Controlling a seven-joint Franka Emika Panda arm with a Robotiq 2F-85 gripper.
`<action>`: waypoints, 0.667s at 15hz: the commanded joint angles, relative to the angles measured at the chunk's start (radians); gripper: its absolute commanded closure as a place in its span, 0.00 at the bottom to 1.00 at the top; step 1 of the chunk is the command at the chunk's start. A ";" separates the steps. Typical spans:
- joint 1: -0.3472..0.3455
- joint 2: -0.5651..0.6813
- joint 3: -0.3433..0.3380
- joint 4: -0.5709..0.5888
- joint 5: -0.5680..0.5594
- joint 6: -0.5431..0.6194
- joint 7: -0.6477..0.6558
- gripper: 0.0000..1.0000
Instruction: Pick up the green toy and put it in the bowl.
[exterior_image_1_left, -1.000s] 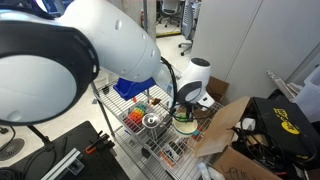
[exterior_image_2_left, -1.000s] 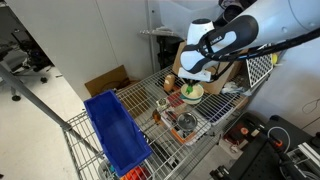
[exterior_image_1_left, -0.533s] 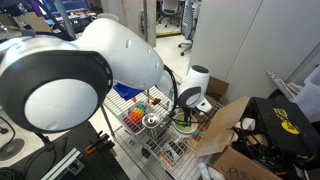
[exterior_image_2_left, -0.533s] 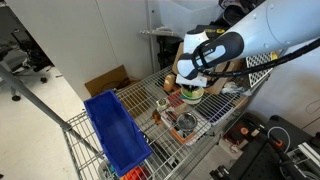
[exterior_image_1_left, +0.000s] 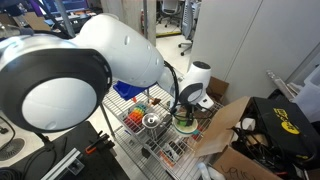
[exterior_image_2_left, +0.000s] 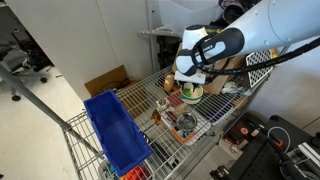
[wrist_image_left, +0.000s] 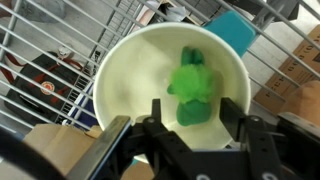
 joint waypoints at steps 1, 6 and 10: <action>-0.012 -0.093 0.021 -0.069 0.020 -0.025 -0.015 0.05; -0.014 -0.130 0.039 -0.090 0.047 -0.030 -0.041 0.00; -0.015 -0.146 0.041 -0.106 0.050 -0.034 -0.046 0.00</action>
